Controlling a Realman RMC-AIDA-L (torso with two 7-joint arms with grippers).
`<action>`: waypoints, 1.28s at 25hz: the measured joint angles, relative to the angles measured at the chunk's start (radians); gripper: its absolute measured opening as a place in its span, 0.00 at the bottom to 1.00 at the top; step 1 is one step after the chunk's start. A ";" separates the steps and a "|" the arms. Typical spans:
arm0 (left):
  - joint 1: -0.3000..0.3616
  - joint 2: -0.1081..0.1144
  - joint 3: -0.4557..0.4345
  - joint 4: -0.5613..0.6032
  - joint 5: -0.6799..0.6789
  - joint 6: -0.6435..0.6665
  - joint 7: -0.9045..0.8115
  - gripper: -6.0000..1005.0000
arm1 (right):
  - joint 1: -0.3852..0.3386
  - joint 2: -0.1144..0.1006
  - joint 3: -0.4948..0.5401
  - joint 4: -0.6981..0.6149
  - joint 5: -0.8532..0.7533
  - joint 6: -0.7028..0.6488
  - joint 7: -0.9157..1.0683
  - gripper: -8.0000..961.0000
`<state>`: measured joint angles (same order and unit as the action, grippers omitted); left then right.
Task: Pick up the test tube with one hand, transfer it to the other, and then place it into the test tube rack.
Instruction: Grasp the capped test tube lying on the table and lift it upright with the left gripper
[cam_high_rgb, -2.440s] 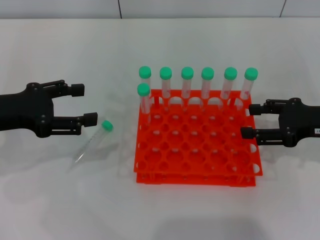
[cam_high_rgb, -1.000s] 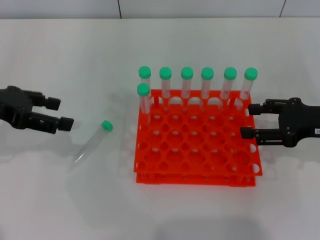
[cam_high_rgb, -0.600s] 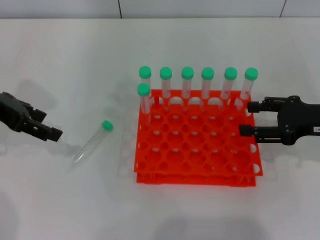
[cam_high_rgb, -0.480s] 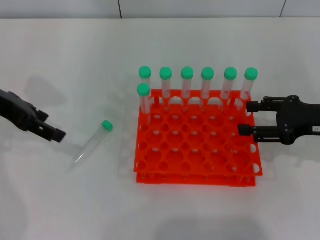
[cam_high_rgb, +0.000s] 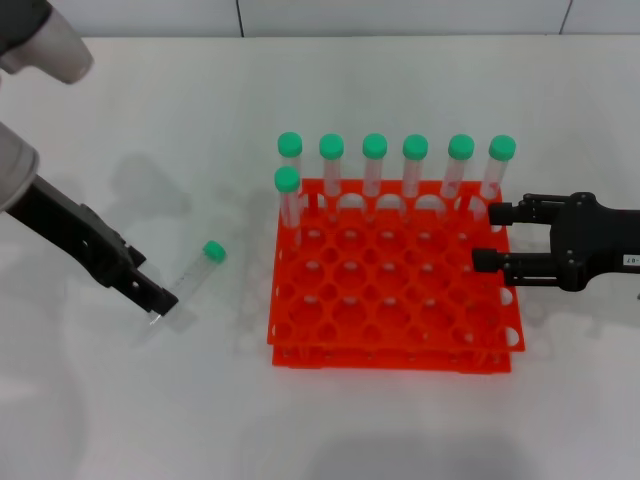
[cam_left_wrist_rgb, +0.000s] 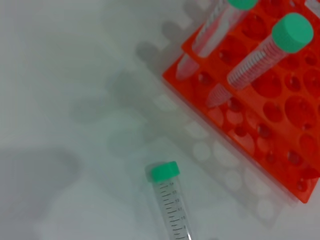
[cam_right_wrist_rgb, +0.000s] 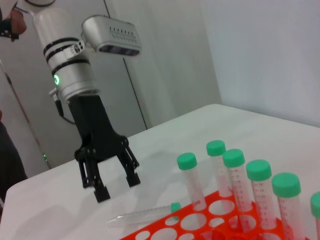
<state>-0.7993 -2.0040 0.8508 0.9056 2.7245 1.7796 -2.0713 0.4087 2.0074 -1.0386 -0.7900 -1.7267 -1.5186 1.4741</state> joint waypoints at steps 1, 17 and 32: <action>0.000 -0.002 0.004 -0.005 0.000 -0.004 0.000 0.86 | -0.001 0.000 0.000 0.001 0.001 -0.002 -0.001 0.75; 0.042 -0.008 0.008 -0.043 -0.008 -0.061 0.014 0.84 | -0.013 0.002 0.000 0.001 0.007 -0.011 -0.003 0.75; 0.045 -0.010 0.013 -0.083 -0.007 -0.103 0.034 0.82 | -0.015 0.002 0.000 0.000 0.016 -0.017 -0.005 0.75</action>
<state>-0.7548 -2.0138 0.8634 0.8221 2.7173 1.6766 -2.0371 0.3935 2.0095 -1.0385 -0.7900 -1.7103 -1.5359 1.4695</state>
